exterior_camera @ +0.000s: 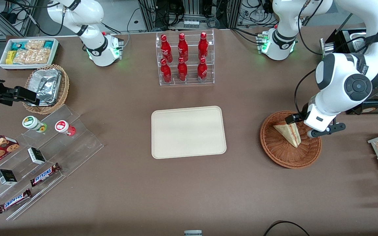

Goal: Place sandwich from basket to tray
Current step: 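Lower the open left gripper around the sandwich and close it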

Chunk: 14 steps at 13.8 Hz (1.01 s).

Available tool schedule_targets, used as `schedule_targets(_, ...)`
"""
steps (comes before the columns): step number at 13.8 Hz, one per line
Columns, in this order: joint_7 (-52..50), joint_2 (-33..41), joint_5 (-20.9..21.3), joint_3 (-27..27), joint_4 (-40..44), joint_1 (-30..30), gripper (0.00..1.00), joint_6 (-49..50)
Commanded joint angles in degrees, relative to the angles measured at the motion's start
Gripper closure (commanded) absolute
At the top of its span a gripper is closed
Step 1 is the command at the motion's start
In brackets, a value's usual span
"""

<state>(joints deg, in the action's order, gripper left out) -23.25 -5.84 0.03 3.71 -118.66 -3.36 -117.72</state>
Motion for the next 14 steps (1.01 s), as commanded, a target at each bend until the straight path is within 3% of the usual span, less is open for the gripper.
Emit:
schedule_targets(1, -8.61, 1.01, -0.64, -0.02, -3.41, 0.02, 0.0, -3.73)
schedule_targets(14, -19.55, -1.63, -0.55, -0.02, -9.92, 0.1, 0.0, -17.01)
